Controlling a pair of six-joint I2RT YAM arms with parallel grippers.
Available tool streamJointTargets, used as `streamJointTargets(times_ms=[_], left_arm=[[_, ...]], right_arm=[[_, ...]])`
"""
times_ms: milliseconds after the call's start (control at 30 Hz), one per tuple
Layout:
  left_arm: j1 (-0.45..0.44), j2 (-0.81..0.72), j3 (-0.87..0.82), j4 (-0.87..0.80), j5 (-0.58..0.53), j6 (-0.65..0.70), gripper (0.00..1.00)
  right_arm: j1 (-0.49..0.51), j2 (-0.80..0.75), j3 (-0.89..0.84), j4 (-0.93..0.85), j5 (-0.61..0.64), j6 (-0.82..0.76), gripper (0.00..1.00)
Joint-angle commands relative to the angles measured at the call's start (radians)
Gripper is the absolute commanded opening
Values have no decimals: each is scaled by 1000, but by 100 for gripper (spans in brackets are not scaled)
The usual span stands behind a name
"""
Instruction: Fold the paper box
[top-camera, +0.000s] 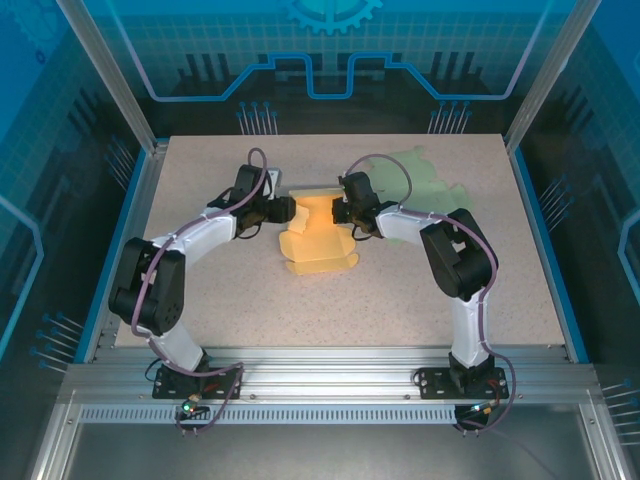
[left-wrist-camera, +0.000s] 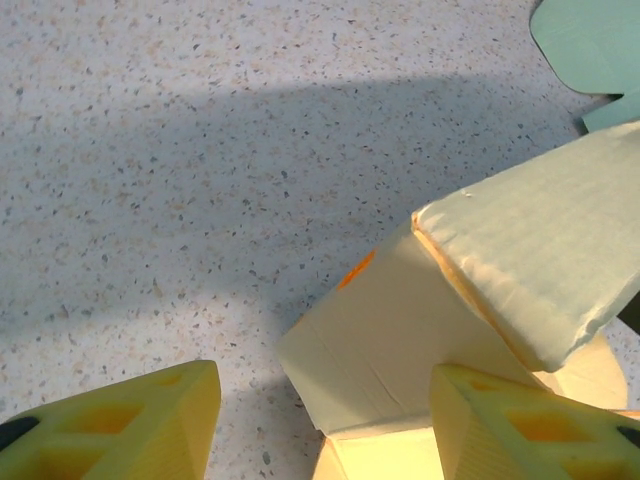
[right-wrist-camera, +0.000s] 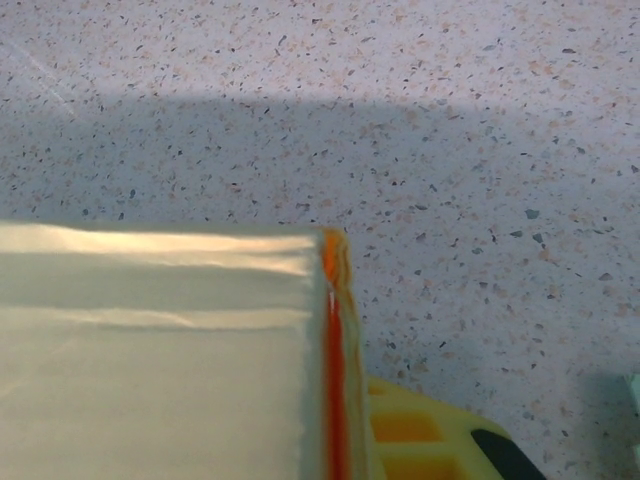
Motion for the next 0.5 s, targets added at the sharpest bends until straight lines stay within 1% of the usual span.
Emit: streamJointTargets(times_ms=[0, 167, 267, 467], left_arm=[[-18, 27, 1, 10, 29, 90, 59], [-18, 20, -15, 2, 45, 144, 60], [-17, 5, -30, -10, 66, 179, 64], [-16, 4, -22, -78, 102, 237, 64]], right_arm=[[20, 19, 15, -15, -19, 8, 14], [19, 15, 13, -18, -14, 5, 13], [20, 12, 10, -18, -12, 4, 13], [20, 11, 8, -18, -10, 4, 13]])
